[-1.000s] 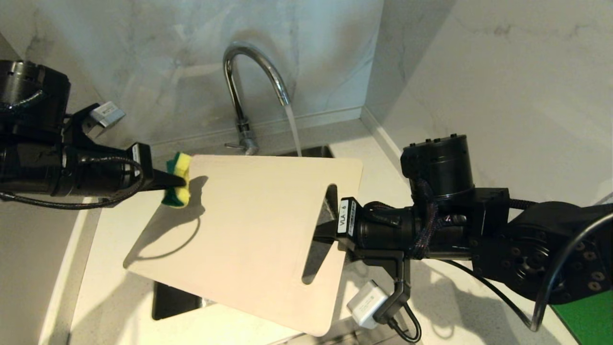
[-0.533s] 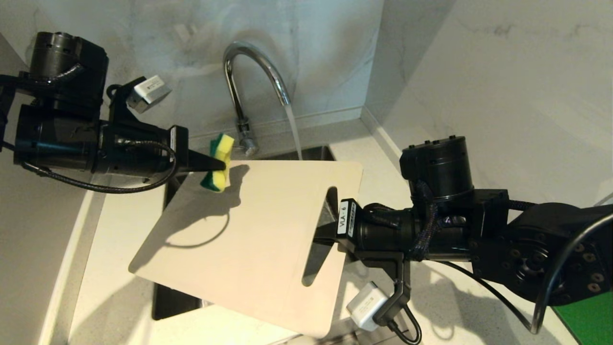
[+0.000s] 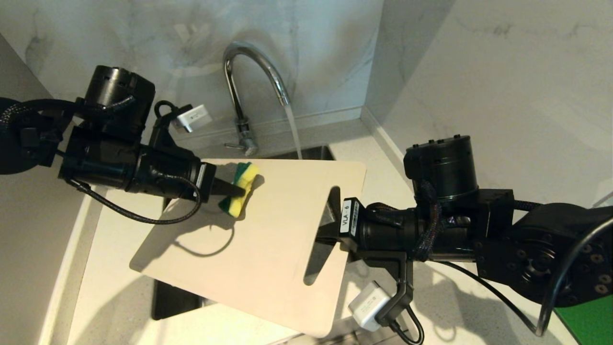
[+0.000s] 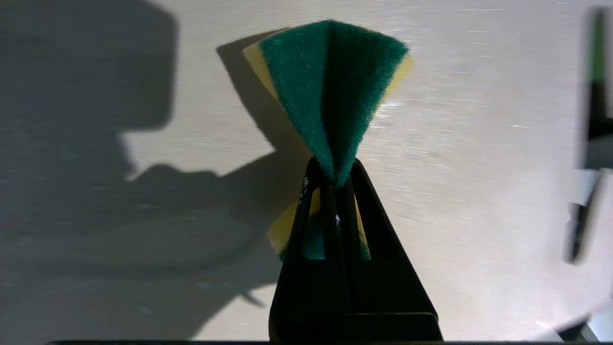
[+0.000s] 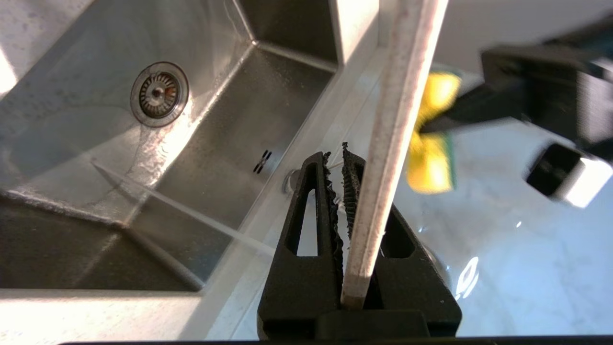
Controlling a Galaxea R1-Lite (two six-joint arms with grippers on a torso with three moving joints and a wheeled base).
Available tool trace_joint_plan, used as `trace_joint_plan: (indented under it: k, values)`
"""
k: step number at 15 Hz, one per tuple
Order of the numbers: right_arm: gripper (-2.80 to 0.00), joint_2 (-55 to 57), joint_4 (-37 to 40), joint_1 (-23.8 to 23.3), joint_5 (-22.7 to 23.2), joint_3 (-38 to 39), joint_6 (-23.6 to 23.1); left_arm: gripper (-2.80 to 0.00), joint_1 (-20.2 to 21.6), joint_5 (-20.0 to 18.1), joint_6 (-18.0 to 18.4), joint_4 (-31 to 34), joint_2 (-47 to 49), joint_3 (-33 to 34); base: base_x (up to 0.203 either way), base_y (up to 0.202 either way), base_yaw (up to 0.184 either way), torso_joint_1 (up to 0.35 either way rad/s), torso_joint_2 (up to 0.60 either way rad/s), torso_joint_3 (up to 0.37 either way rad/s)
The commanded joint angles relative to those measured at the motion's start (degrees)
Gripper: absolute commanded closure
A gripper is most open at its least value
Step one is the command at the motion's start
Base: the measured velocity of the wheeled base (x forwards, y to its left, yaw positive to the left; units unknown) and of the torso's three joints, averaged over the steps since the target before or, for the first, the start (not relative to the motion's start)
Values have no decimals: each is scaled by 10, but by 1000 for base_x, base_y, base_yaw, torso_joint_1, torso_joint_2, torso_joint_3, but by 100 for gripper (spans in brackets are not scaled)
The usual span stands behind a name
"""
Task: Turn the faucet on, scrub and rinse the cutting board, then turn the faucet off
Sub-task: Scrub the cutting board underwater
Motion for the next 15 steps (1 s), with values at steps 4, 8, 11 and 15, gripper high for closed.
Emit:
trace_joint_plan:
  k: [4, 8, 11, 15]
  values:
    - [0, -3, -2, -1, 2, 10, -4, 0, 59, -1, 7, -5, 60, 3, 0, 0, 0, 0, 0, 0]
    - [0, -8, -2, -4, 4, 13, -4, 0, 98, -3, 18, -21, 76, 3, 0, 0, 0, 0, 0, 0]
    - [0, -8, -2, -5, 4, 14, 5, 0, 115, -4, 23, -25, 87, 3, 0, 0, 0, 0, 0, 0]
    - [0, -13, -3, -4, 5, 13, 8, 0, 158, -22, 30, -25, 95, 5, 0, 0, 0, 0, 0, 0]
